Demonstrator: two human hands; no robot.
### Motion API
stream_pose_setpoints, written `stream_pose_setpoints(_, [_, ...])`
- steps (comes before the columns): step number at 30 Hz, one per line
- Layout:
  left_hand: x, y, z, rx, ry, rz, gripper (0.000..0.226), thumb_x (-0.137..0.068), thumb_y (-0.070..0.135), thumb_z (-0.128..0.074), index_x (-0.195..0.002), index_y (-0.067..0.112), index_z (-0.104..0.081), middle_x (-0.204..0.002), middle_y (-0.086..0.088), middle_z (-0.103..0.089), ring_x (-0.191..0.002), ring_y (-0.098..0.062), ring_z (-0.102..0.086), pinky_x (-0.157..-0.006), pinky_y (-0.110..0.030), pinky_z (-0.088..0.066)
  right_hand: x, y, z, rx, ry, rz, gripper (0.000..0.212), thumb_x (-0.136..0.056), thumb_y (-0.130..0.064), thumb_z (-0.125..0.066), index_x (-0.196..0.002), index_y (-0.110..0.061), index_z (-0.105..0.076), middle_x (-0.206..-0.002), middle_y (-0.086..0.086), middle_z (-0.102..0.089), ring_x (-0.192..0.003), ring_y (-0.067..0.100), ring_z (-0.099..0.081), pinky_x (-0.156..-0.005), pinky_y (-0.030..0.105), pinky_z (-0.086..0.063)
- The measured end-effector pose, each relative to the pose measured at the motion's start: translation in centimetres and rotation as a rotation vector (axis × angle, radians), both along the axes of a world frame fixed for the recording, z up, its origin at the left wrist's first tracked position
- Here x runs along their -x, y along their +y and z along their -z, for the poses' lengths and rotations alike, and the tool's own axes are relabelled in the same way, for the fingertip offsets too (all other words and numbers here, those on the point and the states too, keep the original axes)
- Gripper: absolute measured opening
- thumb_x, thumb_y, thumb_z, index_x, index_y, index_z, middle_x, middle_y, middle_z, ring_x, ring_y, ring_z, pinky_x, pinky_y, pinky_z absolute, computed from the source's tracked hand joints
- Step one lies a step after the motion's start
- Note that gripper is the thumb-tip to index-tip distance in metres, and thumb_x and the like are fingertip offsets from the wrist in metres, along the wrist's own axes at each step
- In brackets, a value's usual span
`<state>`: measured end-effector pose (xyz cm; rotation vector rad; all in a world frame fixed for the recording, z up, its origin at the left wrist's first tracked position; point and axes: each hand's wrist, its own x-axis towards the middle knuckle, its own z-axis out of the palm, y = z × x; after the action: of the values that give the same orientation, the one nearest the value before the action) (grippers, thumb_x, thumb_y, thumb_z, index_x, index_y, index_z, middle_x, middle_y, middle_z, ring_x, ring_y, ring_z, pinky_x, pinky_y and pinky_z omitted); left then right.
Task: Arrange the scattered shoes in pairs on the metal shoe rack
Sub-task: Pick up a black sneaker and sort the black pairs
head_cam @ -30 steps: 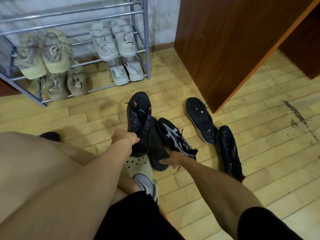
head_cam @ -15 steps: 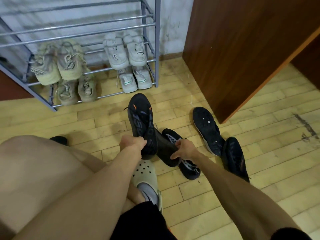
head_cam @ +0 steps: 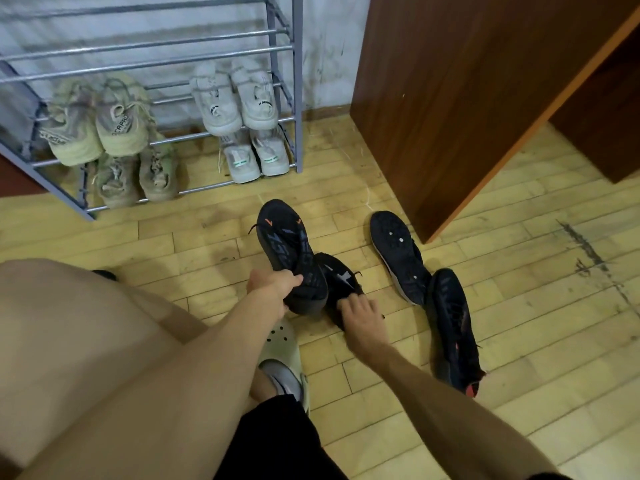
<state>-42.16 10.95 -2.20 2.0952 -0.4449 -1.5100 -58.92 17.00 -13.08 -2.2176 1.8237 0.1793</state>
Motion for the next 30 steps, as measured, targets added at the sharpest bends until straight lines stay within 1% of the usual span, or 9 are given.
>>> stream_pose_setpoints(4, [-0.5,0.0,0.1,-0.020,-0.030,0.021,0.046,-0.074,0.006,-0.078,-0.117,0.001,-0.061,-0.122,-0.016,-0.063,-0.109,-0.038,-0.060,-0.083,-0.052,-0.056,-1.6,0.8,1.0,-0.188,0.033,-0.141,0.033,-0.088,-0.020,-0.058,-0.121,-0.018,-0.064,-0.131,0.004,-0.048,-0.123,0.023,-0.042,-0.106,0.040,-0.031])
stream_pose_setpoints(9, [-1.3,-0.1,0.1,-0.008,-0.141,0.048,0.042,-0.077,0.004,-0.075,-0.116,-0.002,-0.060,-0.121,-0.018,-0.063,-0.111,-0.038,-0.058,-0.095,-0.048,-0.051,-0.4,-2.6,-0.8,-0.141,-0.235,0.162,0.028,-0.090,-0.018,-0.052,-0.116,-0.013,-0.060,-0.121,0.008,-0.056,-0.106,0.027,-0.059,-0.088,0.035,-0.049])
stream_pose_setpoints(13, [-1.8,0.1,0.2,-0.032,-0.166,0.017,0.045,-0.078,0.003,-0.075,-0.119,-0.004,-0.058,-0.124,-0.020,-0.060,-0.115,-0.040,-0.056,-0.096,-0.048,-0.050,0.7,-4.4,-0.5,-0.310,-0.173,0.361,0.065,-0.082,-0.032,-0.069,-0.136,-0.012,-0.038,-0.130,0.010,-0.043,-0.120,0.028,-0.047,-0.100,0.042,-0.048])
stream_pose_setpoints(17, [-2.8,0.1,0.7,-0.095,-0.079,-0.004,0.050,-0.082,0.004,-0.070,-0.128,-0.003,-0.052,-0.132,-0.018,-0.056,-0.122,-0.035,-0.053,-0.095,-0.040,-0.050,0.5,-4.8,0.6,-0.535,-0.147,0.402,0.060,-0.082,-0.028,-0.069,-0.131,-0.005,-0.042,-0.131,0.015,-0.051,-0.117,0.032,-0.054,-0.096,0.042,-0.051])
stream_pose_setpoints(19, [-3.3,0.2,1.2,-0.139,-0.055,-0.019,0.053,-0.081,0.007,-0.072,-0.128,-0.004,-0.050,-0.133,-0.018,-0.055,-0.124,-0.035,-0.052,-0.100,-0.045,-0.048,0.3,-5.4,0.0,-0.607,-0.164,0.431,0.059,-0.084,-0.020,-0.069,-0.133,-0.003,-0.040,-0.131,0.017,-0.051,-0.115,0.034,-0.056,-0.090,0.039,-0.054])
stream_pose_setpoints(21, [-3.8,0.0,1.7,-0.139,-0.055,-0.033,0.052,-0.080,0.004,-0.072,-0.127,-0.004,-0.051,-0.132,-0.021,-0.056,-0.117,-0.035,-0.055,-0.094,-0.049,-0.051,0.2,-6.3,-1.0,-0.685,-0.199,0.483,0.059,-0.083,-0.015,-0.072,-0.133,-0.002,-0.042,-0.130,0.019,-0.050,-0.106,0.034,-0.058,-0.080,0.037,-0.058])
stream_pose_setpoints(24, [-3.6,-0.3,1.2,-0.087,0.020,-0.025,0.048,-0.085,-0.001,-0.064,-0.131,-0.003,-0.050,-0.132,-0.019,-0.056,-0.099,-0.026,-0.056,-0.070,-0.036,-0.054,0.5,-8.1,-2.5,-0.815,-0.230,0.529,0.066,-0.079,-0.009,-0.077,-0.134,-0.002,-0.041,-0.132,0.024,-0.054,-0.101,0.037,-0.064,-0.079,0.041,-0.059])
stream_pose_setpoints(27, [-3.4,-0.6,1.1,-0.104,-0.029,-0.047,0.052,-0.078,0.007,-0.074,-0.125,-0.003,-0.054,-0.122,-0.019,-0.061,-0.109,-0.033,-0.060,-0.090,-0.046,-0.054,1.0,-9.4,-4.4,-0.908,-0.305,0.534,0.067,-0.076,-0.008,-0.081,-0.132,0.004,-0.047,-0.129,0.028,-0.058,-0.104,0.041,-0.066,-0.078,0.046,-0.060])
stream_pose_setpoints(30, [-3.1,-1.3,1.7,-0.043,0.081,-0.095,0.056,-0.069,0.006,-0.078,-0.120,-0.002,-0.056,-0.121,-0.017,-0.063,-0.109,-0.034,-0.062,-0.093,-0.048,-0.053,1.6,-9.9,-6.9,-0.875,-0.378,0.547,0.056,-0.078,-0.006,-0.079,-0.125,0.011,-0.053,-0.123,0.029,-0.061,-0.102,0.042,-0.067,-0.062,0.039,-0.061])
